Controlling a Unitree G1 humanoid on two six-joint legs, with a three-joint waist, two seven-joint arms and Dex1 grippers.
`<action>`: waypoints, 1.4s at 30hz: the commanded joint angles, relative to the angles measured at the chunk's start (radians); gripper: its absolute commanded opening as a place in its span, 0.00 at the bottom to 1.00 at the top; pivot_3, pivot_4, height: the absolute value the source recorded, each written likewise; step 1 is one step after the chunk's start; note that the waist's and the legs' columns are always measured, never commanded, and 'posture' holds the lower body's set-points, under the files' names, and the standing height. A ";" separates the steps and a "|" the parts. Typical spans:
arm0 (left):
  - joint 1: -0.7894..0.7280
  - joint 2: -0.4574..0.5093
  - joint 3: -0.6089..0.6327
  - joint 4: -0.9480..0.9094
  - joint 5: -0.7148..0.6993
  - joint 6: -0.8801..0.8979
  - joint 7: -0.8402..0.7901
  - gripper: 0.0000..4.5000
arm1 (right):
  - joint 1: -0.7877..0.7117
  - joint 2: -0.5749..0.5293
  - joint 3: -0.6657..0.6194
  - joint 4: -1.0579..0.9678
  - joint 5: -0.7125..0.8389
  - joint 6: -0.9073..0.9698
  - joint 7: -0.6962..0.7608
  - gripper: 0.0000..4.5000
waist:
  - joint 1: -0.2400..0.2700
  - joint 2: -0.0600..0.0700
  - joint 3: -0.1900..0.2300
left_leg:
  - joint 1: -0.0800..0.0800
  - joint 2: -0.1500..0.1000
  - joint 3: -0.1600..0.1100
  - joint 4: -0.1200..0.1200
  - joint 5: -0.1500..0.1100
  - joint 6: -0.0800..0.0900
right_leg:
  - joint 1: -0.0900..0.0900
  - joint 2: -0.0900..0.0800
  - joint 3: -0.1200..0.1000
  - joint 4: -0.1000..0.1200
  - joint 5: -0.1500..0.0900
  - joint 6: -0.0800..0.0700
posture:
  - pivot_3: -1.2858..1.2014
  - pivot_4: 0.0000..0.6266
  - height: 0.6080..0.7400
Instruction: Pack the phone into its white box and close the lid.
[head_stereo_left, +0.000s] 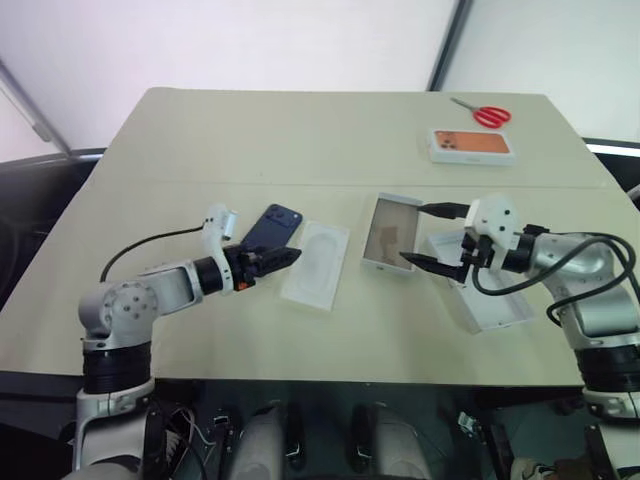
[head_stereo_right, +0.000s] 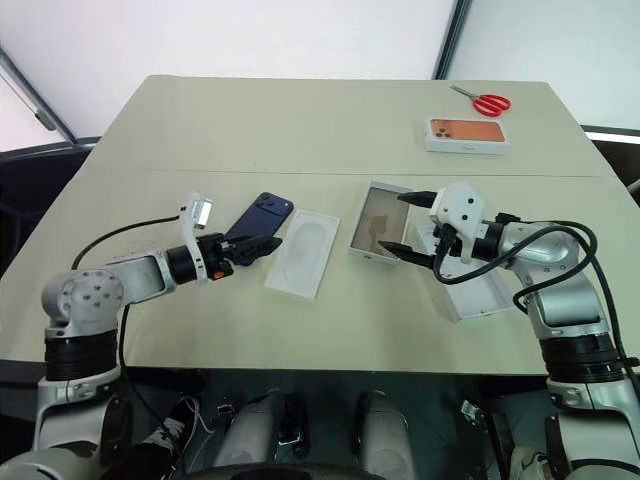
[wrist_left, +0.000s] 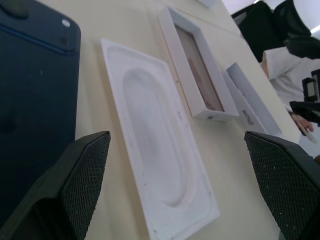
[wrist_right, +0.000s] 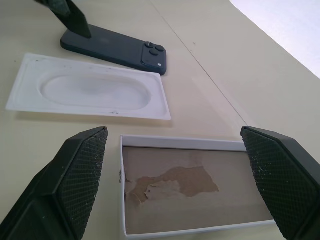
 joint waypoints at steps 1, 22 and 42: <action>-0.032 -0.001 -0.022 -0.010 0.014 0.036 0.035 1.00 | 0.005 0.000 -0.022 -0.022 -0.001 -0.020 -0.014 0.99 | 0.001 0.000 0.000 | 0.000 0.000 0.000 0.000 0.000 0.000 | 0.000 0.000 0.000 0.000 0.000 0.000 | 0.52 0.24 0.98; -0.075 -0.163 0.077 0.230 -0.026 0.124 0.045 0.61 | -0.003 -0.013 -0.048 -0.042 0.001 -0.015 -0.048 1.00 | 0.018 0.000 0.000 | 0.001 0.000 0.000 0.001 0.000 0.000 | 0.001 -0.001 0.000 0.000 0.000 0.000 | 0.52 0.24 0.98; -0.114 -0.164 0.195 0.233 -0.049 0.115 0.097 0.01 | -0.005 0.045 0.071 -0.040 -0.012 0.099 -0.040 1.00 | 0.016 0.000 0.000 | 0.001 0.000 0.000 0.001 0.000 0.000 | 0.001 -0.001 0.000 0.000 0.000 0.000 | 0.52 0.24 0.98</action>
